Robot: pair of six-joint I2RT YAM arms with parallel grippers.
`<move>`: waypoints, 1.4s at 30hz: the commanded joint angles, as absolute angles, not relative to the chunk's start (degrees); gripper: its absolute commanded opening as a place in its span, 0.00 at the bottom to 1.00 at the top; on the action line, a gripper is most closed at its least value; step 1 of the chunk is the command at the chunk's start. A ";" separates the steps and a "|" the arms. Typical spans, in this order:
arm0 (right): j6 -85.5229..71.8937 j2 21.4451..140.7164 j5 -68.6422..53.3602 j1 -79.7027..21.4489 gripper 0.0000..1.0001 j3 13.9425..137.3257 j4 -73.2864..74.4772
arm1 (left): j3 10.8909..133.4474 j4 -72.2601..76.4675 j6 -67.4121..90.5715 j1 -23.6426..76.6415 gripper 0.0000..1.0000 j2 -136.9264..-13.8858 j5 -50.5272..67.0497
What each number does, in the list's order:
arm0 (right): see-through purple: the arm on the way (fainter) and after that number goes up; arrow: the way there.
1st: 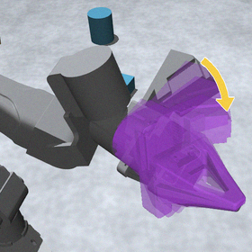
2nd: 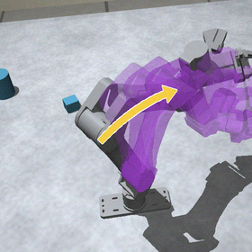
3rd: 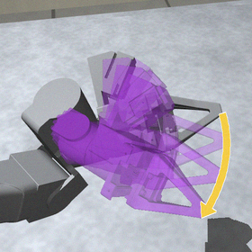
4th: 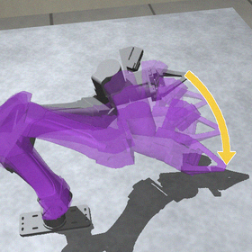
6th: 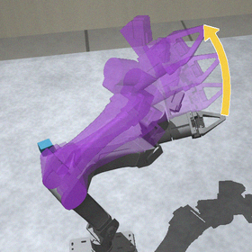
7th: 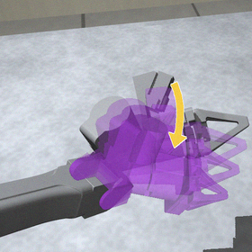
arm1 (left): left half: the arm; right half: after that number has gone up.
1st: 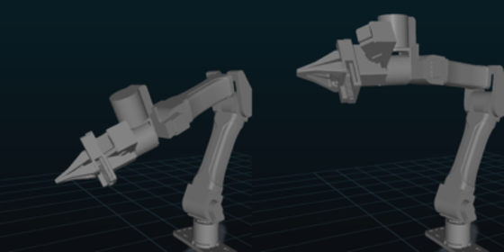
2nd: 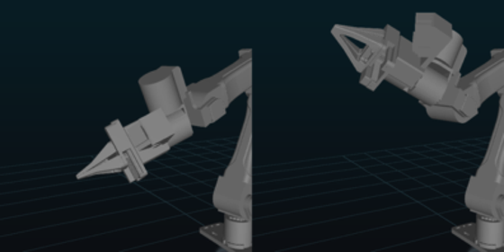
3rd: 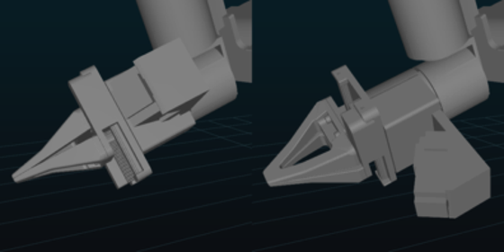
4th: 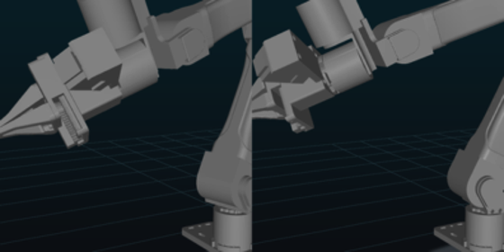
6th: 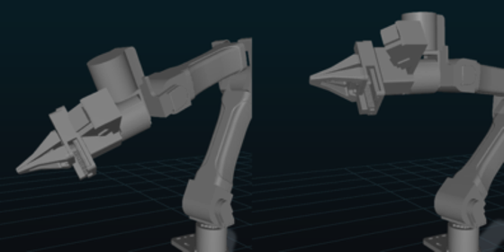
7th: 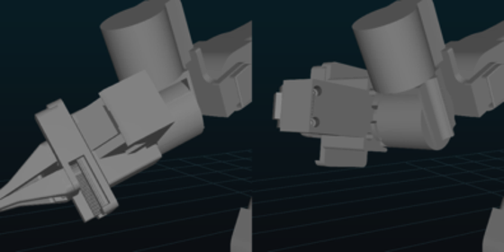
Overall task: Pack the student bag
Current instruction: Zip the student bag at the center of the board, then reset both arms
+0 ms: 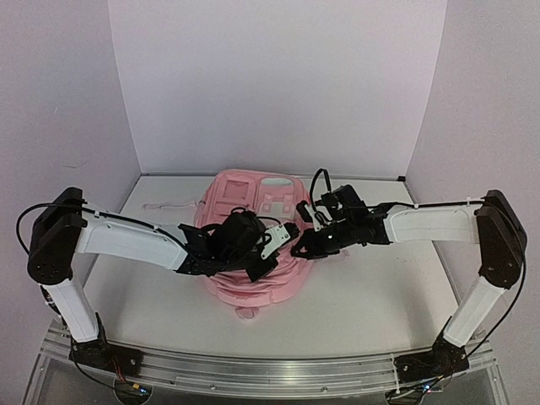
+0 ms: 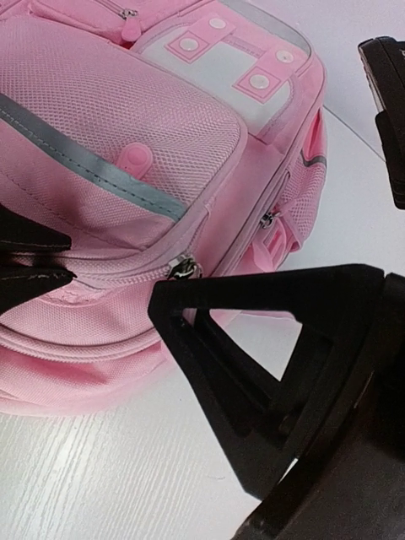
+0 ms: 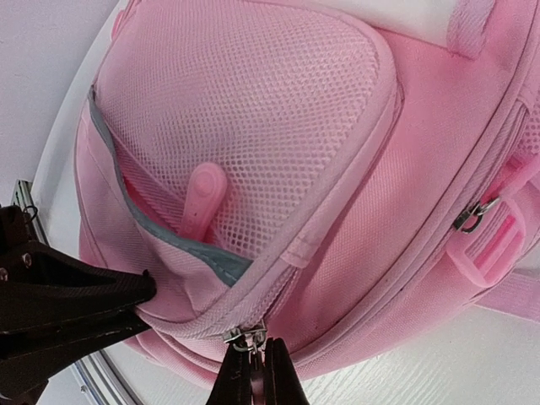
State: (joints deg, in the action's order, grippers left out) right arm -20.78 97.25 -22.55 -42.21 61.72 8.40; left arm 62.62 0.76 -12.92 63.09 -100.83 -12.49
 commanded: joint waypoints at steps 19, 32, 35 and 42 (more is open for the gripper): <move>-9.90 102.33 -19.47 -32.98 0.16 72.92 12.13 | 62.61 -7.18 -3.75 63.29 0.12 -96.83 -9.35; -9.38 87.50 -7.92 -28.82 0.98 64.16 12.31 | 63.01 -9.93 9.24 52.14 1.00 -88.08 1.65; -10.63 86.94 -7.62 -24.60 0.98 63.12 12.41 | 61.30 -11.01 10.87 45.93 1.00 -84.68 1.61; -12.40 82.41 -8.00 -12.03 0.98 60.30 12.32 | 54.03 -13.97 15.23 25.93 1.00 -74.37 0.55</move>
